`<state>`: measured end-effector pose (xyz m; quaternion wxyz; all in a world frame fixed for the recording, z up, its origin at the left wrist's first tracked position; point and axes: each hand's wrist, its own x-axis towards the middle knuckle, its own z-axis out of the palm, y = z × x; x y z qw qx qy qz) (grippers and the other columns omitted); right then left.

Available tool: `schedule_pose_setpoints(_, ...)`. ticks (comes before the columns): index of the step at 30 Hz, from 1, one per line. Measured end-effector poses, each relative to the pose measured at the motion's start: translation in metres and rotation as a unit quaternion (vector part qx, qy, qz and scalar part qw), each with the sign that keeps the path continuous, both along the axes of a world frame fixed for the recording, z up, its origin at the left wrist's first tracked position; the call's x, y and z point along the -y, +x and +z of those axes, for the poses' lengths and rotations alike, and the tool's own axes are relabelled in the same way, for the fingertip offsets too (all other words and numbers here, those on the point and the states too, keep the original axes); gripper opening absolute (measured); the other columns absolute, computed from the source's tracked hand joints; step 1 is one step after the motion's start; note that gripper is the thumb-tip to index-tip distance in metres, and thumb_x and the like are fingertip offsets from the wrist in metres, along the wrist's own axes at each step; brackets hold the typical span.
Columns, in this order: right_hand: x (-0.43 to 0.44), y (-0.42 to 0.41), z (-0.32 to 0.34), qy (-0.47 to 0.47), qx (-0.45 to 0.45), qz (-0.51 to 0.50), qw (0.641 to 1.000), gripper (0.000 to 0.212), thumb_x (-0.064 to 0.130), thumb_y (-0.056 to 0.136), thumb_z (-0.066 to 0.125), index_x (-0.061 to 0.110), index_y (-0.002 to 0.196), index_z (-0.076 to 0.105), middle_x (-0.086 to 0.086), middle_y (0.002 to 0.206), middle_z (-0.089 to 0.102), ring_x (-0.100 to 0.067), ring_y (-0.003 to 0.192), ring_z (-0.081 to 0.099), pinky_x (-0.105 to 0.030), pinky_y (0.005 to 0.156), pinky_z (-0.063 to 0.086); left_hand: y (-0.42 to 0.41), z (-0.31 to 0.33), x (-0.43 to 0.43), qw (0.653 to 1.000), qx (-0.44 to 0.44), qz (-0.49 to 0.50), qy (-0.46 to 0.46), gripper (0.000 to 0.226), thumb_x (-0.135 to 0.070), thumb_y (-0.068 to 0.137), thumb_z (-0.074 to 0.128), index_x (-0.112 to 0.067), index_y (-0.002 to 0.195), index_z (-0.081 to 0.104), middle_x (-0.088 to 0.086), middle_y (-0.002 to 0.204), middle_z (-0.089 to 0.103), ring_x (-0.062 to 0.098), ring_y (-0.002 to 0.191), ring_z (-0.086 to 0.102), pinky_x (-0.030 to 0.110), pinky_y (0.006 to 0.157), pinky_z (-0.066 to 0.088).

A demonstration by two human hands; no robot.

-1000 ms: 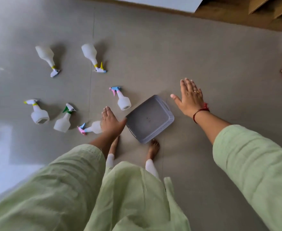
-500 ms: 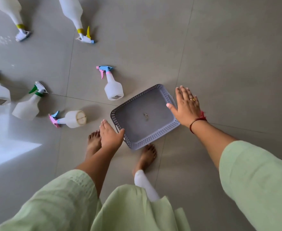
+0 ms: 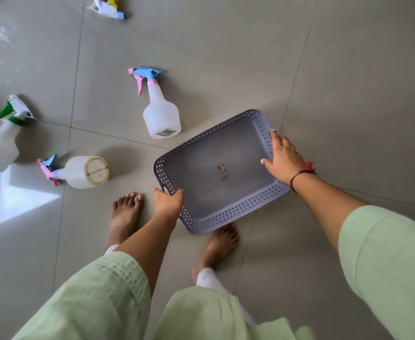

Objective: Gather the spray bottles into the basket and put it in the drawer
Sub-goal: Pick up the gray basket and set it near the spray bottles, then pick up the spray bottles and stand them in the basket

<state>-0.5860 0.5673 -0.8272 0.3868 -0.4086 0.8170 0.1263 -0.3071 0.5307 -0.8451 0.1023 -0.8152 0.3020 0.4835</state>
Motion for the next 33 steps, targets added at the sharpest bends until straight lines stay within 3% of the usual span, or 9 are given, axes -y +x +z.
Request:
schedule_pose_setpoints(2, 0.002, 0.002, -0.006, 0.015, -0.001, -0.045, 0.999, 0.079, 0.030, 0.090, 0.056, 0.017, 0.150, 0.007, -0.020, 0.146, 0.030, -0.043, 0.128, 0.039, -0.051, 0.104, 0.038, -0.003, -0.003, 0.000, 0.999, -0.023, 0.027, 0.009, 0.052, -0.024, 0.085, 0.068, -0.001, 0.126, 0.043, 0.017, 0.124, 0.058, 0.027, 0.103, 0.057, 0.028, 0.084, 0.041)
schedule_pose_setpoints(5, 0.004, 0.003, -0.007, 0.031, -0.018, -0.119, 0.992, 0.070, 0.026, 0.091, 0.054, 0.016, 0.149, 0.014, -0.023, 0.141, 0.034, -0.047, 0.125, 0.041, -0.050, 0.102, 0.039, -0.004, -0.001, 0.001, 0.999, -0.044, 0.020, 0.007, 0.050, -0.025, 0.085, 0.069, -0.004, 0.122, 0.044, 0.015, 0.120, 0.060, 0.023, 0.094, 0.054, 0.029, 0.081, 0.040)
schedule_pose_setpoints(10, 0.010, 0.005, 0.016, 0.020, -0.052, -0.157, 0.986, 0.059, 0.020, 0.091, 0.051, 0.018, 0.144, 0.025, -0.023, 0.138, 0.037, -0.046, 0.125, 0.039, -0.050, 0.101, 0.038, -0.001, 0.025, 0.012, 0.998, -0.054, -0.025, -0.006, 0.054, -0.026, 0.085, 0.068, -0.006, 0.127, 0.041, 0.016, 0.124, 0.059, 0.031, 0.111, 0.059, 0.037, 0.096, 0.048)
schedule_pose_setpoints(15, 0.028, 0.019, 0.070, -0.007, -0.077, -0.172, 0.982, 0.054, 0.020, 0.091, 0.047, 0.020, 0.142, 0.029, -0.020, 0.136, 0.040, -0.044, 0.123, 0.041, -0.051, 0.100, 0.038, 0.016, 0.078, 0.040, 0.997, -0.039, -0.068, -0.023, 0.053, -0.034, 0.085, 0.067, -0.010, 0.128, 0.046, 0.003, 0.104, 0.055, 0.013, 0.082, 0.046, 0.005, 0.064, 0.025)
schedule_pose_setpoints(16, 0.035, 0.025, 0.084, -0.016, -0.083, -0.181, 0.980, 0.054, 0.019, 0.092, 0.047, 0.020, 0.142, 0.030, -0.020, 0.136, 0.040, -0.044, 0.123, 0.041, -0.051, 0.100, 0.037, 0.021, 0.092, 0.049, 0.996, -0.028, -0.080, -0.035, 0.050, -0.036, 0.085, 0.066, -0.012, 0.126, 0.048, 0.000, 0.100, 0.054, 0.011, 0.077, 0.044, 0.002, 0.067, 0.022)
schedule_pose_setpoints(19, 0.055, 0.047, 0.126, -0.041, -0.097, -0.208, 0.972, 0.056, 0.016, 0.090, 0.048, 0.018, 0.143, 0.029, -0.020, 0.136, 0.040, -0.044, 0.123, 0.041, -0.048, 0.100, 0.038, 0.038, 0.133, 0.078, 0.996, -0.052, -0.064, -0.037, 0.048, -0.032, 0.084, 0.063, -0.014, 0.126, 0.047, 0.004, 0.110, 0.064, 0.024, 0.096, 0.059, 0.012, 0.077, 0.029)
schedule_pose_setpoints(22, 0.078, 0.081, 0.176, -0.050, -0.092, -0.243, 0.964, 0.059, 0.014, 0.089, 0.050, 0.017, 0.144, 0.029, -0.022, 0.136, 0.038, -0.044, 0.123, 0.040, -0.046, 0.100, 0.038, 0.062, 0.183, 0.113, 0.995, -0.071, -0.054, -0.052, 0.050, -0.027, 0.082, 0.061, -0.010, 0.127, 0.045, 0.017, 0.113, 0.064, 0.035, 0.107, 0.062, 0.041, 0.097, 0.047)
schedule_pose_setpoints(27, 0.128, 0.136, 0.231, -0.053, -0.075, -0.252, 0.963, 0.061, 0.016, 0.088, 0.051, 0.014, 0.144, 0.028, -0.023, 0.138, 0.038, -0.044, 0.122, 0.042, -0.045, 0.099, 0.039, 0.110, 0.242, 0.173, 0.992, -0.056, -0.034, -0.104, 0.045, -0.019, 0.084, 0.061, -0.006, 0.125, 0.048, 0.021, 0.114, 0.064, 0.036, 0.107, 0.061, 0.043, 0.097, 0.049)
schedule_pose_setpoints(33, 0.191, 0.178, 0.242, -0.083, -0.020, -0.202, 0.976, 0.062, 0.018, 0.090, 0.051, 0.014, 0.146, 0.025, -0.021, 0.139, 0.036, -0.043, 0.124, 0.041, -0.044, 0.101, 0.038, 0.158, 0.261, 0.227, 0.992, -0.027, -0.010, -0.126, 0.061, -0.022, 0.083, 0.059, -0.006, 0.138, 0.040, 0.025, 0.127, 0.058, 0.040, 0.119, 0.055, 0.049, 0.104, 0.044)
